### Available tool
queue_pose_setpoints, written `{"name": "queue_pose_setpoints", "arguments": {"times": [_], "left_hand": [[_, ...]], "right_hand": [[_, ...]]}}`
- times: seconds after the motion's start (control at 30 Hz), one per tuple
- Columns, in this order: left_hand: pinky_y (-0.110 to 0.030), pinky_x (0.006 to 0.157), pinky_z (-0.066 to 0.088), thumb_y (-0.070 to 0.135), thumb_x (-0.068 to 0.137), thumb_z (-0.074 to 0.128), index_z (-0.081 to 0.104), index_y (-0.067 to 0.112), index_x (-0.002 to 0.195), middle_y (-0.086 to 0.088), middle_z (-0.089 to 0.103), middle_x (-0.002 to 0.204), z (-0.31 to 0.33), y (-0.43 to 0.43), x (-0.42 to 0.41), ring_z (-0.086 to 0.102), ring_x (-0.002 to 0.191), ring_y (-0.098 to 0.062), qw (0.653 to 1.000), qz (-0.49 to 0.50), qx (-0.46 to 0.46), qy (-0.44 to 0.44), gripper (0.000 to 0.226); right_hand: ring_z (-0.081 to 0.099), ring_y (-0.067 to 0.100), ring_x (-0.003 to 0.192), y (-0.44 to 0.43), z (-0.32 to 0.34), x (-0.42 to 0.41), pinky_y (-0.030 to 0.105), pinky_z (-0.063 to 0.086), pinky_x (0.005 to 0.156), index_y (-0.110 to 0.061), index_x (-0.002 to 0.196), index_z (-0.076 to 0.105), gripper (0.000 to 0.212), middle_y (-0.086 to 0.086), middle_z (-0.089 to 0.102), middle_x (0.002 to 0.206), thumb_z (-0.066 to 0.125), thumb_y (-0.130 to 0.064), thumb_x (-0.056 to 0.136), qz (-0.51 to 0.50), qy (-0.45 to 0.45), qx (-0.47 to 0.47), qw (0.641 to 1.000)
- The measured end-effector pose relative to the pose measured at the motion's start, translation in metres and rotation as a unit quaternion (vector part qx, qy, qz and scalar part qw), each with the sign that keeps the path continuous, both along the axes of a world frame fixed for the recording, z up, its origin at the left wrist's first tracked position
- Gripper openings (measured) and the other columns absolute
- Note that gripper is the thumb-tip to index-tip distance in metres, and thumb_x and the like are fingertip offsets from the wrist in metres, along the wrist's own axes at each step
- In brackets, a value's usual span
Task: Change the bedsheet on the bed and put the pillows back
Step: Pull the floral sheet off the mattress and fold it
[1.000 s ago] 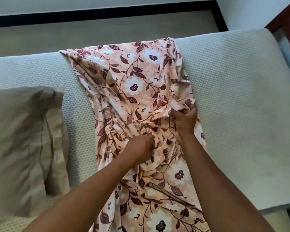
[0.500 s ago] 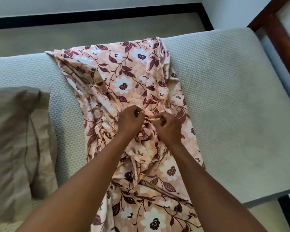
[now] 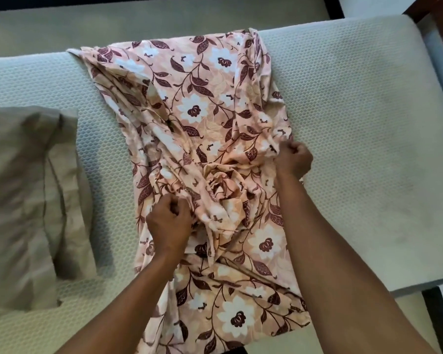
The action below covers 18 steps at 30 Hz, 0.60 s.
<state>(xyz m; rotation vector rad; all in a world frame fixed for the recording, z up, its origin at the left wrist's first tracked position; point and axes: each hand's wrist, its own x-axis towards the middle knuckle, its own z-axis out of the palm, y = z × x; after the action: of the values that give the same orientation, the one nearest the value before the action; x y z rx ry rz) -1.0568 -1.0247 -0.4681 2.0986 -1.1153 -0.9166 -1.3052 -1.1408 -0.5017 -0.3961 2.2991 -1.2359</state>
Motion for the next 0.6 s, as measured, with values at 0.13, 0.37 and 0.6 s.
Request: {"name": "queue_pose_setpoints", "arguments": {"times": [0.13, 0.37, 0.6], "left_hand": [[-0.046, 0.064, 0.060, 0.027, 0.096, 0.062, 0.066, 0.025, 0.079, 0.003, 0.071, 0.073, -0.015, 0.042, 0.009, 0.070, 0.068, -0.020, 0.990, -0.024, 0.112, 0.077, 0.017], [-0.010, 0.058, 0.045, 0.050, 0.087, 0.075, 0.064, 0.025, 0.087, 0.012, 0.067, 0.078, -0.009, 0.071, -0.019, 0.062, 0.072, 0.003, 0.990, -0.092, 0.086, 0.065, 0.027], [-0.038, 0.069, 0.061, 0.033, 0.086, 0.079, 0.070, 0.016, 0.078, -0.001, 0.074, 0.071, -0.007, 0.042, -0.039, 0.072, 0.069, -0.020, 0.958, 0.104, 0.185, 0.190, 0.021]], "right_hand": [[0.068, 0.005, 0.081, 0.033, 0.019, 0.019, 0.021, 0.056, 0.076, -0.011, 0.090, 0.073, 0.009, -0.008, 0.072, 0.086, 0.075, -0.020, 0.090, 0.194, 0.147, -0.141, 0.960], [0.064, 0.020, 0.092, 0.054, 0.033, 0.047, 0.026, 0.049, 0.083, -0.001, 0.090, 0.065, 0.004, 0.009, 0.067, 0.094, 0.069, -0.002, 0.091, 0.502, 0.259, -0.184, 0.804], [0.067, 0.017, 0.099, 0.081, 0.081, 0.067, 0.028, 0.056, 0.084, -0.008, 0.087, 0.063, 0.016, 0.003, 0.069, 0.098, 0.068, 0.006, 0.085, 0.604, 0.147, -0.138, 0.771]]}}
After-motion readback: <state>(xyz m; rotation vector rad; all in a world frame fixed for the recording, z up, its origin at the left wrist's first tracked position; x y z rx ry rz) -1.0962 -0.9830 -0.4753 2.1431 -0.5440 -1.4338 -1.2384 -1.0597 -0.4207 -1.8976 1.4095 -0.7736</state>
